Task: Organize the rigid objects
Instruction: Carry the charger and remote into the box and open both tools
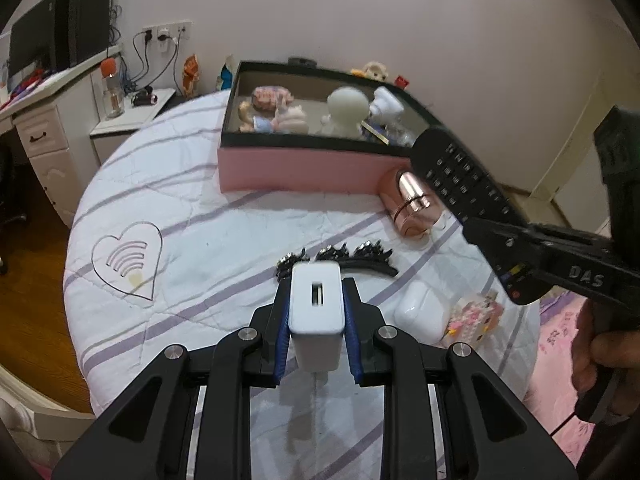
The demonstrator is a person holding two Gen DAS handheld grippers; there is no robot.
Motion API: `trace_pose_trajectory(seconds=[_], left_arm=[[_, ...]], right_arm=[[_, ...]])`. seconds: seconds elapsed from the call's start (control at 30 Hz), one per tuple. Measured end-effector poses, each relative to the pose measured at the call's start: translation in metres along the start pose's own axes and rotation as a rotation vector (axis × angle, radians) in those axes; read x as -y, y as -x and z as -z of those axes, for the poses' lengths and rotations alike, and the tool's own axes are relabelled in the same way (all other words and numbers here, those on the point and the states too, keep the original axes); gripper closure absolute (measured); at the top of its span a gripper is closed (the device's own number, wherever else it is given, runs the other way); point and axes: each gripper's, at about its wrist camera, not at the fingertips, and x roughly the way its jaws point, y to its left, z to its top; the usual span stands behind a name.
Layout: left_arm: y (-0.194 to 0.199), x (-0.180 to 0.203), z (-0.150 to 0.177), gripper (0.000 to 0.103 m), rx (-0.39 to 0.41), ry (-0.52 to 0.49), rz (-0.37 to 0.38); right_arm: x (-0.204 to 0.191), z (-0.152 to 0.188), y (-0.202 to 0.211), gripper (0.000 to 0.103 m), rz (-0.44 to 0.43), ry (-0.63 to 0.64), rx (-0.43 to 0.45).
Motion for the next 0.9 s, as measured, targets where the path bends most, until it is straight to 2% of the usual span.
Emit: trace_pose_trajectory(seconds=[0.17,0.53,0.7,0.9], left_arm=[[-0.010,-0.003,0.003,0.080,-0.019,0.015,0.013],[0.009,-0.001,-0.011,0.080,0.019,0.014,0.041],[0.024,0.004,-0.049,0.080,0.080,-0.021,0.045],[0.023,0.010,-0.109,0.080,0.143,-0.077,0.025]], right_arm=[[0.000,0.003,-0.003,0.089,-0.002,-0.001,-0.010],[0.002,-0.001,0.003,0.089,-0.012,-0.008,0.008],[0.007,-0.020,0.011,0.089,-0.022,-0.014,0.046],[0.024,-0.070,0.018,0.089,0.007,-0.017,0.108]])
